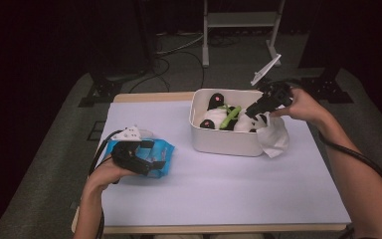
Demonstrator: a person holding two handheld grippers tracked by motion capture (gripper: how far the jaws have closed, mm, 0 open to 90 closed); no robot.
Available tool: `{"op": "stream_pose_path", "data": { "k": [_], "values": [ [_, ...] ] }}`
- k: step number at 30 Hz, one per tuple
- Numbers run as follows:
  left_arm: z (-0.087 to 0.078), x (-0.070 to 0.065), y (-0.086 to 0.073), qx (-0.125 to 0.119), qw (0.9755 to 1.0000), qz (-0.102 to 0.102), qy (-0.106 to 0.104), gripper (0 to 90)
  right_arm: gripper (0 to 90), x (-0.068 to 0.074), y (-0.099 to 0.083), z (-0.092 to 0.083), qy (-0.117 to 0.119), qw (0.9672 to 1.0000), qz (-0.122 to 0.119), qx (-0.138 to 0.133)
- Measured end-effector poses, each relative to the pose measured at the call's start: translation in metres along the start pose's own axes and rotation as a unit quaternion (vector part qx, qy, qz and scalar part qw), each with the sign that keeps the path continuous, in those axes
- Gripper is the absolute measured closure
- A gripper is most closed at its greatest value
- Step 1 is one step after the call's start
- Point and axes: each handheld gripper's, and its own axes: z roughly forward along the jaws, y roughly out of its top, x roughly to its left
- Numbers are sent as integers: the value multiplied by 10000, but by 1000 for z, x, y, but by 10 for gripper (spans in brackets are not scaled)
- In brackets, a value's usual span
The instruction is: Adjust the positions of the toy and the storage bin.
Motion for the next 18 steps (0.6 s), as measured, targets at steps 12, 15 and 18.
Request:
{"op": "stream_pose_path", "data": {
  "k": [12,15,18],
  "values": [
    [-3,-7,3,-2,9999,107,-1,104,749,20,-23,-28,8,9999,-17,-121],
    [-2,-8,3,-4,9999,105,3,104,749,22,-28,-32,17,9998,-17,-178],
    [-2,-8,2,6,10000,98,-8,104,737,25,-32,-33,41,9998,-36,-180]
  ]
}}
